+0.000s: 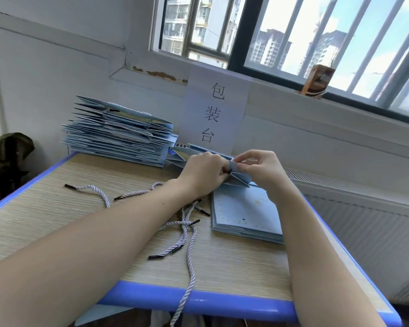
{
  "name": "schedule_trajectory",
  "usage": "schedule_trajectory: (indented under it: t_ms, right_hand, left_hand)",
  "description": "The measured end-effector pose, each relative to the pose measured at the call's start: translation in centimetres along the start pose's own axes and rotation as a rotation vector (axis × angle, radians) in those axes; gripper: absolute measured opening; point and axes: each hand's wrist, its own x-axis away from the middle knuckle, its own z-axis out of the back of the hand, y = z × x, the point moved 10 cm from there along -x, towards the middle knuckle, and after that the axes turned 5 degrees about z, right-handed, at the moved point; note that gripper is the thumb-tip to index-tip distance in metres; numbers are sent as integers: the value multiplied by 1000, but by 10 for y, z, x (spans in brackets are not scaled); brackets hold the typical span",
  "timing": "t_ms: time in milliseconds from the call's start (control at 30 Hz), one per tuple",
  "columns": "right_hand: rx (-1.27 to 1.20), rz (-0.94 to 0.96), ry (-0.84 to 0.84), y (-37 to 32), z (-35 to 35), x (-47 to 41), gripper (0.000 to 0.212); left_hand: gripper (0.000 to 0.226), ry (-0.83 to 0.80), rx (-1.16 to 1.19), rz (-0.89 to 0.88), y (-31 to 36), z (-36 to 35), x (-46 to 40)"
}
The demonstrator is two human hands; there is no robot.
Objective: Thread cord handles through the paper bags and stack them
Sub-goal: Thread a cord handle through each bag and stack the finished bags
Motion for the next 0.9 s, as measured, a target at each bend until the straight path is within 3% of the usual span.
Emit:
schedule_trajectory:
  t_ms: [233, 433, 600, 900]
  right_hand:
    - [-11, 10, -26, -3, 1, 2, 7]
    - [80, 47, -21, -2, -2, 2, 13]
    - [131, 36, 45, 2, 5, -1, 16]
    - [158, 42, 31, 0, 2, 0, 19]
  left_hand:
    - [21, -25, 4, 9, -2, 1, -1]
    - [13, -172, -143, 1, -1, 8, -3]
    - [12, -314, -274, 90, -20, 19, 4]
    - [20, -294, -319, 296, -56, 37, 7]
